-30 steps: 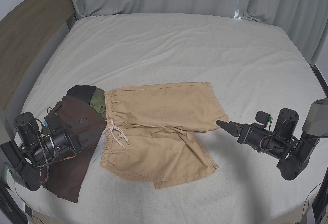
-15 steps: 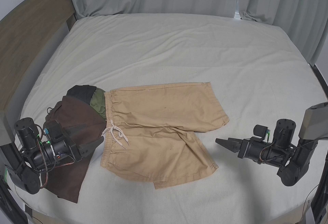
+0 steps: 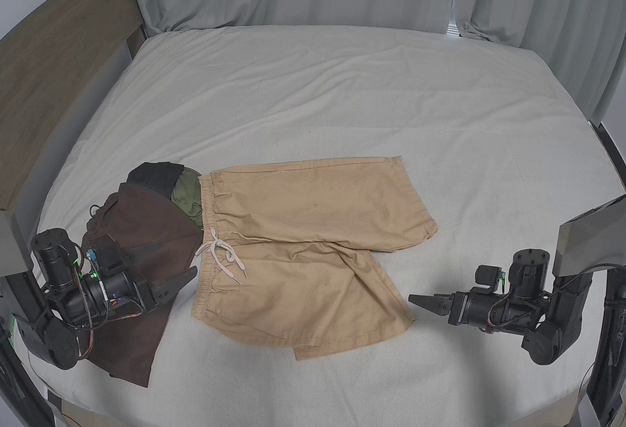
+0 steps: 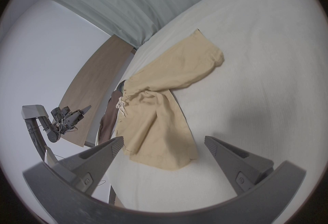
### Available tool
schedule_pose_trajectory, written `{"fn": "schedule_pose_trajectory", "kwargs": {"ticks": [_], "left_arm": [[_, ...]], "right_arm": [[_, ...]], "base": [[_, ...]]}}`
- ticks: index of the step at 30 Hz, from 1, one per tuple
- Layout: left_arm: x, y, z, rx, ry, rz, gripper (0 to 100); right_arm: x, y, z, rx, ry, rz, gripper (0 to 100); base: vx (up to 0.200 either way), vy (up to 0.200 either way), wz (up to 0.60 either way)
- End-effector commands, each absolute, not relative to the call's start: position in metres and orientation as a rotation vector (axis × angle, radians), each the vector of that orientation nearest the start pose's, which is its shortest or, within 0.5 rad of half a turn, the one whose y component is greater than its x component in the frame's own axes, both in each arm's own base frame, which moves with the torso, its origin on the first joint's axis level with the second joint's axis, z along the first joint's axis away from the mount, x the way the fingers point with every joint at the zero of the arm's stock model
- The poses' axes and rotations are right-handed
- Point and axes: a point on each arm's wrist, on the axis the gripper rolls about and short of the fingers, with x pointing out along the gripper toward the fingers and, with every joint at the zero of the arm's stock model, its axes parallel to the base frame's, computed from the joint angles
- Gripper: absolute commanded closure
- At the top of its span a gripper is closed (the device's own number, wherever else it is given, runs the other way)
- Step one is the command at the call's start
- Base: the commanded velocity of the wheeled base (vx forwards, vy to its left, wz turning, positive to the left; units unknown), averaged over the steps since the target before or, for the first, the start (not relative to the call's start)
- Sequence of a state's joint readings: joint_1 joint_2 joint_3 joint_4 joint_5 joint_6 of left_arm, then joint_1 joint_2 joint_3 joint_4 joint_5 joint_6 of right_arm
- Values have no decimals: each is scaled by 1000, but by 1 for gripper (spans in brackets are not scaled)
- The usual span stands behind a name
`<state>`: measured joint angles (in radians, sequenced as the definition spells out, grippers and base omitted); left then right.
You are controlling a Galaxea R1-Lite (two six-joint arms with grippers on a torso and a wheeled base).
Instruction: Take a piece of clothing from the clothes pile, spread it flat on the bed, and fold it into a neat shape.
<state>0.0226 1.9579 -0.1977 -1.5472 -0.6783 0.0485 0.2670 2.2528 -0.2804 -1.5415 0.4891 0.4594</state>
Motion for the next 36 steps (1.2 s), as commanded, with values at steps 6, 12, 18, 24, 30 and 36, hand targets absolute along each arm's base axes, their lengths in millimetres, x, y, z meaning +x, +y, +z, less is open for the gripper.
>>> {"fn": "schedule_pose_trajectory", "kwargs": {"ticks": [6, 12, 18, 24, 30, 36], "left_arm": [[250, -8, 71, -31, 190, -657, 0], [250, -9, 70, -32, 195, -658, 0], [250, -9, 69, -33, 196, -661, 0], [251, -9, 70, -33, 195, -660, 0], [251, -9, 70, -34, 195, -660, 0], [251, -8, 70, -34, 194, -658, 0]], "right_arm": [[269, 79, -28, 499, 695, 577, 0], [269, 80, -39, 527, 743, 563, 0], [273, 83, -41, 564, 751, 557, 0], [273, 87, -57, 565, 796, 552, 0], [273, 100, -59, 637, 829, 558, 0], [277, 105, -59, 671, 830, 554, 0]], "base": [[0, 0, 0], [0, 0, 0], [0, 0, 0], [0, 0, 0], [0, 0, 0], [0, 0, 0]]}}
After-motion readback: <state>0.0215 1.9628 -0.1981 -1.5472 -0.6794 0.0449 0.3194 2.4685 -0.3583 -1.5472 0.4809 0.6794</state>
